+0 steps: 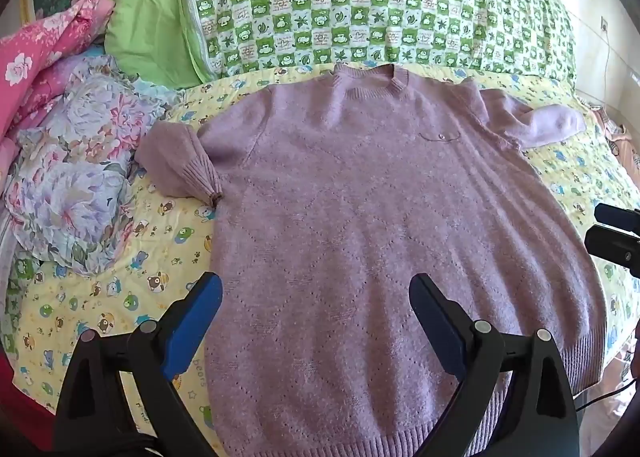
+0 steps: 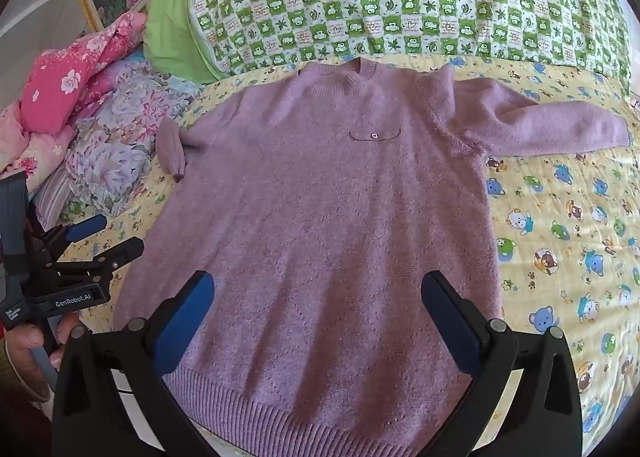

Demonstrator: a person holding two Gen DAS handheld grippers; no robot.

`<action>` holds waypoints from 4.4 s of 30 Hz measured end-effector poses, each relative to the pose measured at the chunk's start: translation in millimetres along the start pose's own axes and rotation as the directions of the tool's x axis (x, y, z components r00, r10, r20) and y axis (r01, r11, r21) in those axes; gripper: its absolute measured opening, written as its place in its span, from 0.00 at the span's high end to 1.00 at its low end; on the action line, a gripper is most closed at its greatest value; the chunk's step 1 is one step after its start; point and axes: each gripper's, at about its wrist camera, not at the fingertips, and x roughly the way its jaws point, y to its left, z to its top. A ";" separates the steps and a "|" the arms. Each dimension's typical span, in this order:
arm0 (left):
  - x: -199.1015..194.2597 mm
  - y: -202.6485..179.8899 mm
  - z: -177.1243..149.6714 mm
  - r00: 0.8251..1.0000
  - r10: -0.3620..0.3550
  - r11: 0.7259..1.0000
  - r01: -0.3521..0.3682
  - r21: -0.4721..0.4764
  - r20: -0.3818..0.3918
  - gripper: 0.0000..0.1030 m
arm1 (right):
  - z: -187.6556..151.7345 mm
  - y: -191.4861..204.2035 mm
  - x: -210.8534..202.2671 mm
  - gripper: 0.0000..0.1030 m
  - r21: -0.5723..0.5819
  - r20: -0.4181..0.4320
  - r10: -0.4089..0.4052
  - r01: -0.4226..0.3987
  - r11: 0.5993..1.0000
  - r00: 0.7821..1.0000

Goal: Fold small clothes

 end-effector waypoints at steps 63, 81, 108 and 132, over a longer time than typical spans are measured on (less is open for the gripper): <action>102.3 -28.8 126.8 0.999 -0.034 0.998 0.032 -0.061 -0.027 0.08 | 68.6 -252.0 -5.5 0.00 0.468 0.081 -0.267 0.200 0.861 0.960; 220.1 -43.7 199.2 0.994 -0.019 0.994 0.006 -0.111 -0.112 0.08 | 94.1 -443.3 51.6 0.50 0.819 0.149 -0.257 0.026 0.573 0.955; 201.8 11.6 150.0 0.954 -0.200 0.952 0.136 -0.274 -0.221 0.08 | 186.1 -70.0 138.5 0.46 0.133 -0.037 0.429 -0.421 0.897 0.903; 224.9 -113.3 204.8 0.987 -0.099 0.968 0.126 0.218 -0.130 0.91 | 152.0 -208.2 79.4 0.46 0.463 0.155 0.137 -0.195 0.864 0.978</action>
